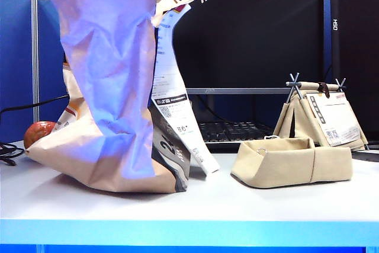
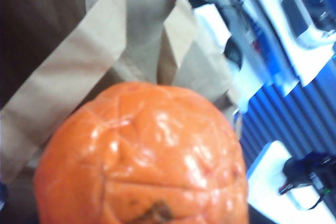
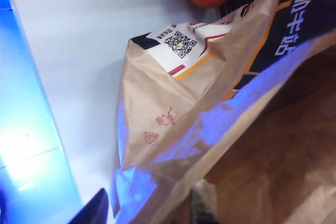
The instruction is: Open the paper bag and put two oranges into the paper bag.
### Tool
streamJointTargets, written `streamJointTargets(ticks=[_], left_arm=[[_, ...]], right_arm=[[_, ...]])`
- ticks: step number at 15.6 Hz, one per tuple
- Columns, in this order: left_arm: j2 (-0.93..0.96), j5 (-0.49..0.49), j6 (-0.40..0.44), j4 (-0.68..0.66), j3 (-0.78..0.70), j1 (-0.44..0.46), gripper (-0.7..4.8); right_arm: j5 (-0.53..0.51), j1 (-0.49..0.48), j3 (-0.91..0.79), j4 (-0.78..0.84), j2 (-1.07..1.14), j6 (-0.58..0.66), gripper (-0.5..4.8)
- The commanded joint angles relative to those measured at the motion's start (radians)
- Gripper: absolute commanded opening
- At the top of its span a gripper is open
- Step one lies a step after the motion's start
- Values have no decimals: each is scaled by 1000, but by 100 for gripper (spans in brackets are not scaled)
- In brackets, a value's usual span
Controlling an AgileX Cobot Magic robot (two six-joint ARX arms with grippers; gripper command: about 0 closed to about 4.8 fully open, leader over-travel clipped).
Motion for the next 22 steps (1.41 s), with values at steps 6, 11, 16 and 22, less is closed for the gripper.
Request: streamJointTargets(ticks=[6,11,16,22], left_arm=[[-3,19,-78,130,30,0,479],[-5,-37,-95,195,53,1,479],[-19,-660,-11,134,76,2,479],[145,-690,-2,88,30,131,479]], right_arm=[[-1,1,5,10,-4,4,202],[-1,-6,5,5,-4,5,202],[-1,-13,6,3,-4,5,202],[-1,-13,6,2,-4,5,202]])
